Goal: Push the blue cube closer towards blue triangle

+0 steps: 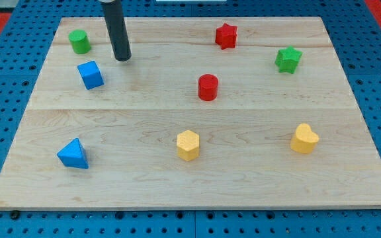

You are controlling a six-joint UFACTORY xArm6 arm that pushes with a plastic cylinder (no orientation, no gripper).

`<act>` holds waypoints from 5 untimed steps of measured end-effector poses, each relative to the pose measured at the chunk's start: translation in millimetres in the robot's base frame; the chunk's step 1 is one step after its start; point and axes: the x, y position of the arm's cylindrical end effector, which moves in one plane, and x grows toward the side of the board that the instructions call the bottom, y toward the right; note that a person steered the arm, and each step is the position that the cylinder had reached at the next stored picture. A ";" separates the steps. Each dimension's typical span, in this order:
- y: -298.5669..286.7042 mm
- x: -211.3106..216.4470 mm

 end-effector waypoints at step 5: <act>-71.6 24.1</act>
